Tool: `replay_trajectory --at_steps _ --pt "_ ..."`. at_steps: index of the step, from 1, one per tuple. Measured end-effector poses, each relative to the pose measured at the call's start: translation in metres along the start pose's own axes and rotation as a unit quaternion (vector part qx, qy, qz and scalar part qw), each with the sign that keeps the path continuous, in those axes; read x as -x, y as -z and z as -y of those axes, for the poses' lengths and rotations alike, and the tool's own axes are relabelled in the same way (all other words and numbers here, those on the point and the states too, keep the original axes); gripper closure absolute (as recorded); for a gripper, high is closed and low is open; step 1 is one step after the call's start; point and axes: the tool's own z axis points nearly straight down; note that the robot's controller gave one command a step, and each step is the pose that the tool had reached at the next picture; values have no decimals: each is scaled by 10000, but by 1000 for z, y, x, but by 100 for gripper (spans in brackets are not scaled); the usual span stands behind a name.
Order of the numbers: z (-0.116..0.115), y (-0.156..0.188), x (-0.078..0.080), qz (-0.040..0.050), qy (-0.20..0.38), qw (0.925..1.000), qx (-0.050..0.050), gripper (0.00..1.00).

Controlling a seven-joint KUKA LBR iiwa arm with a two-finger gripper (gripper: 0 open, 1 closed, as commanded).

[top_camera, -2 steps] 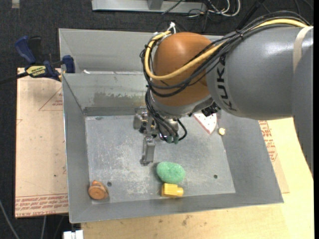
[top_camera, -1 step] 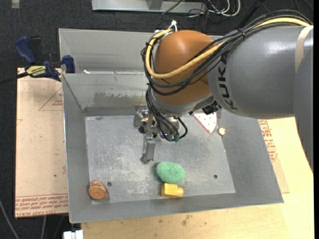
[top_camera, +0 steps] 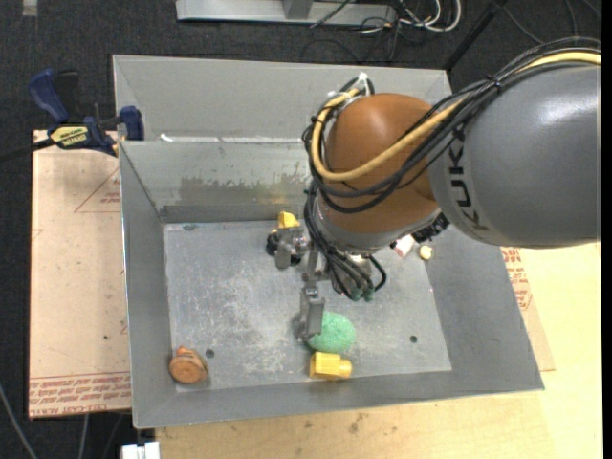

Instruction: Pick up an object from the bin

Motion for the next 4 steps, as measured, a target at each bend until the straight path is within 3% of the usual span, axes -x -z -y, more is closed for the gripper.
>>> replay_trajectory --at_steps 1,2,3,4 --pt "9 -4 -10 -10 88 10000 -3 0" --pt "26 -8 -9 -8 -98 10000 -14 0" --pt "125 -29 2 -9 772 9970 -8 100" --pt "124 -29 2 -8 778 9970 0 0"
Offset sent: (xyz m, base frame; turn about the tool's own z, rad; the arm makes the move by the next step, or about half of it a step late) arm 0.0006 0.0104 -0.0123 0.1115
